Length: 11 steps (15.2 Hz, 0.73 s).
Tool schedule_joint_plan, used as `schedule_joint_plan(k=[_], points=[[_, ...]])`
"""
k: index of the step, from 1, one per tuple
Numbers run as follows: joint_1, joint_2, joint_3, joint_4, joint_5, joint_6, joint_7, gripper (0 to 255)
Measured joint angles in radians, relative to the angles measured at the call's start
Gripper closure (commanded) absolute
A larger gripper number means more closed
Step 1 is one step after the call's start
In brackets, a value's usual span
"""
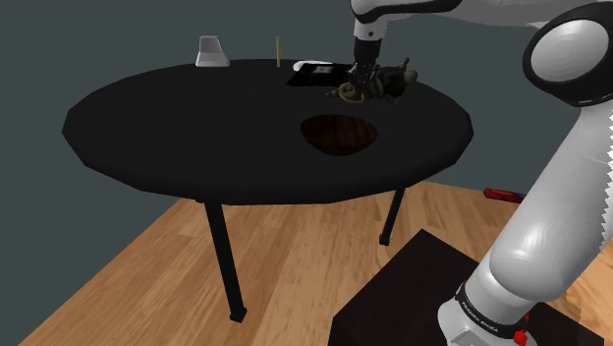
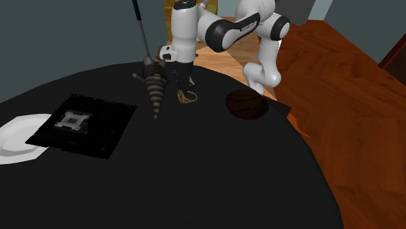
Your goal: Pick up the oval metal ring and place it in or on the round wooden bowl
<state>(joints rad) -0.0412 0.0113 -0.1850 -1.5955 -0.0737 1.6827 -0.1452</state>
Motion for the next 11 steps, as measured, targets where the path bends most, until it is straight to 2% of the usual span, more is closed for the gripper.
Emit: schedule_joint_plan(k=[11], points=[[-0.003, 0.056, -0.002, 0.220, 0.011, -0.164, -0.015, 255]])
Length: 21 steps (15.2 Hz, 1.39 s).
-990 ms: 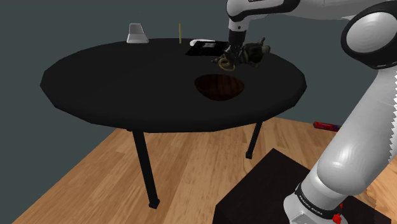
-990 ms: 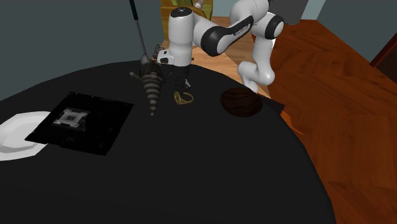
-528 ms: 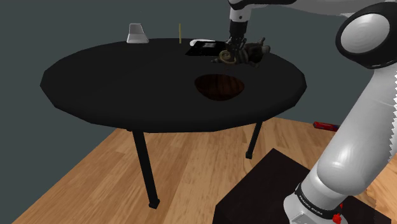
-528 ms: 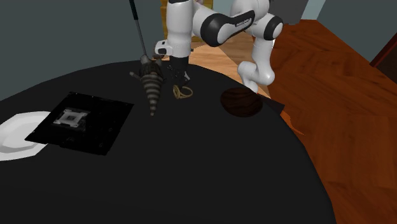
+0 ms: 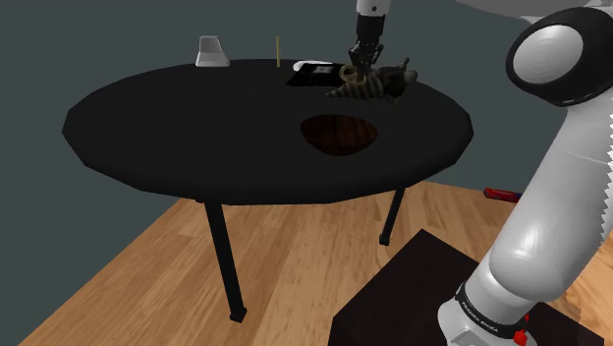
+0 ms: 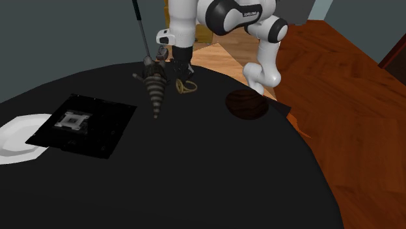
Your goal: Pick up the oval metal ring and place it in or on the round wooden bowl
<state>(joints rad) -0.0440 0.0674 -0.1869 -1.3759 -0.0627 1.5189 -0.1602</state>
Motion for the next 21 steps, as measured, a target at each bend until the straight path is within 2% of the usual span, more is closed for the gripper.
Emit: schedule_joint_plan(k=[3, 4, 8, 12, 18, 21], points=[[-0.003, 0.018, -0.002, 0.064, 0.004, -0.046, -0.007, 255], [0.003, 0.005, 0.002, 0.055, 0.000, -0.051, 0.001, 255], [0.044, -0.088, 0.039, -0.042, -0.021, -0.051, 0.075, 255], [0.086, -0.213, 0.091, -0.190, -0.038, -0.036, 0.169, 255], [0.133, -0.354, 0.169, -0.344, -0.037, -0.035, 0.295, 255], [0.158, -0.403, 0.216, -0.387, -0.025, -0.047, 0.365, 255]])
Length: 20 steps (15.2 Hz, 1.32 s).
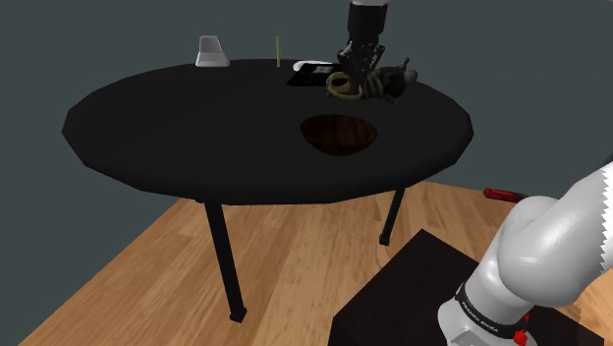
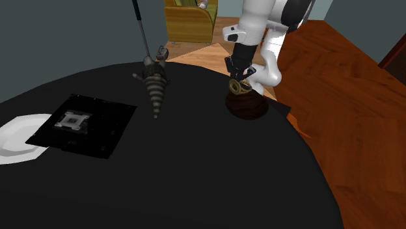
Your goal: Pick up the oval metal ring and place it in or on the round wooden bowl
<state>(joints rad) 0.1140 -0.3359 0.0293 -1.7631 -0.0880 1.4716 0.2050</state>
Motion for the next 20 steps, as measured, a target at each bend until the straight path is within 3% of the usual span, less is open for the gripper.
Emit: schedule_joint_plan(k=[4, 15, 20], points=[[0.021, -0.047, 0.042, -0.059, 0.014, 0.007, 0.062, 255], [0.024, -0.093, 0.042, -0.248, 0.017, 0.148, 0.076, 255], [0.024, -0.097, 0.042, -0.262, 0.017, 0.158, 0.076, 255]])
